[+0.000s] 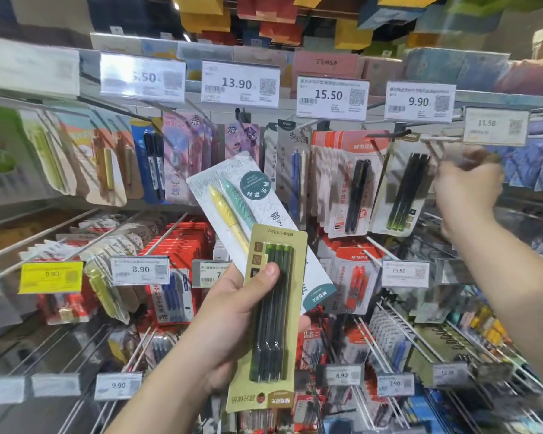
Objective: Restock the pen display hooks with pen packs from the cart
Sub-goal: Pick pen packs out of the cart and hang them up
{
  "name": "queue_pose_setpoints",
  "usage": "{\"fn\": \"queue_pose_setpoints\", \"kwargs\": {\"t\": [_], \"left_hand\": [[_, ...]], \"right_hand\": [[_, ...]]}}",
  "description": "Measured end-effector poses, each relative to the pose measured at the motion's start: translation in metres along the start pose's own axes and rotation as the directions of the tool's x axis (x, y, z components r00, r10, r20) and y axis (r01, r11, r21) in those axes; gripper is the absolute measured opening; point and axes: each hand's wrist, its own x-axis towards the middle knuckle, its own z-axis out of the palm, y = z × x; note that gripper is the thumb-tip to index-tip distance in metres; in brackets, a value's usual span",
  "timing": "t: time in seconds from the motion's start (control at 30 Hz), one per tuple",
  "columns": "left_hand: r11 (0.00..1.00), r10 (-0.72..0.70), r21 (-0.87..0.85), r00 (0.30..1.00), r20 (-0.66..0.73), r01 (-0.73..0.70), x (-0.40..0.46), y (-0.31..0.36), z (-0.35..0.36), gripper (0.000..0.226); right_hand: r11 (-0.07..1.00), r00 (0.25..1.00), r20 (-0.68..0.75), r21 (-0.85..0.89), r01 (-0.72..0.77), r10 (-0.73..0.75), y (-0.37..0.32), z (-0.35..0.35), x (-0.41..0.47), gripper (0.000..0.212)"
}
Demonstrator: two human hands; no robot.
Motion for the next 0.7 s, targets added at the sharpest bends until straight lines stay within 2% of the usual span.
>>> {"fn": "queue_pose_setpoints", "kwargs": {"t": [0.07, 0.17, 0.27, 0.33, 0.4, 0.5, 0.57, 0.6, 0.7], "left_hand": [[1.0, -0.003, -0.012, 1.0, 0.001, 0.003, 0.002, -0.002, -0.001, 0.04], [0.998, 0.01, -0.057, 1.0, -0.005, -0.01, 0.005, -0.004, 0.002, 0.039], [0.996, 0.035, -0.081, 0.999, -0.022, -0.036, 0.009, -0.005, 0.01, 0.029], [0.994, 0.065, -0.083, 0.997, -0.038, -0.068, 0.011, -0.005, 0.016, 0.024], [0.992, 0.086, -0.088, 0.995, -0.047, -0.09, 0.014, -0.006, 0.021, 0.032], [0.988, 0.112, -0.098, 0.991, -0.074, -0.119, 0.018, -0.01, 0.028, 0.04], [0.985, 0.121, -0.116, 0.989, -0.088, -0.131, 0.021, -0.014, 0.031, 0.042], [0.983, 0.128, -0.122, 0.988, -0.092, -0.139, 0.022, -0.016, 0.032, 0.043], [0.979, 0.149, -0.126, 0.984, -0.101, -0.161, 0.024, -0.019, 0.037, 0.048]], "right_hand": [[0.995, 0.996, -0.001, -0.057, 0.088, -0.088, 0.01, -0.012, -0.027, 0.036], [0.976, 0.976, 0.084, 0.103, 0.193, -0.201, 0.022, -0.03, -0.085, 0.028], [0.974, 0.944, 0.299, 0.215, 0.072, -0.136, 0.034, -0.045, -0.133, 0.008], [0.979, 0.847, 0.53, 0.191, -0.07, -0.043, 0.039, -0.055, -0.16, 0.01], [0.979, 0.675, 0.735, 0.086, -0.187, 0.064, 0.041, -0.064, -0.18, 0.015], [0.978, 0.394, 0.902, -0.114, -0.175, 0.176, 0.043, -0.074, -0.195, 0.006], [0.982, 0.259, 0.953, -0.125, -0.139, 0.157, 0.046, -0.076, -0.2, 0.016], [0.984, 0.239, 0.958, -0.129, -0.127, 0.156, 0.047, -0.076, -0.202, 0.017], [0.979, 0.282, 0.941, -0.152, -0.138, 0.186, 0.048, -0.075, -0.203, 0.016]]}}
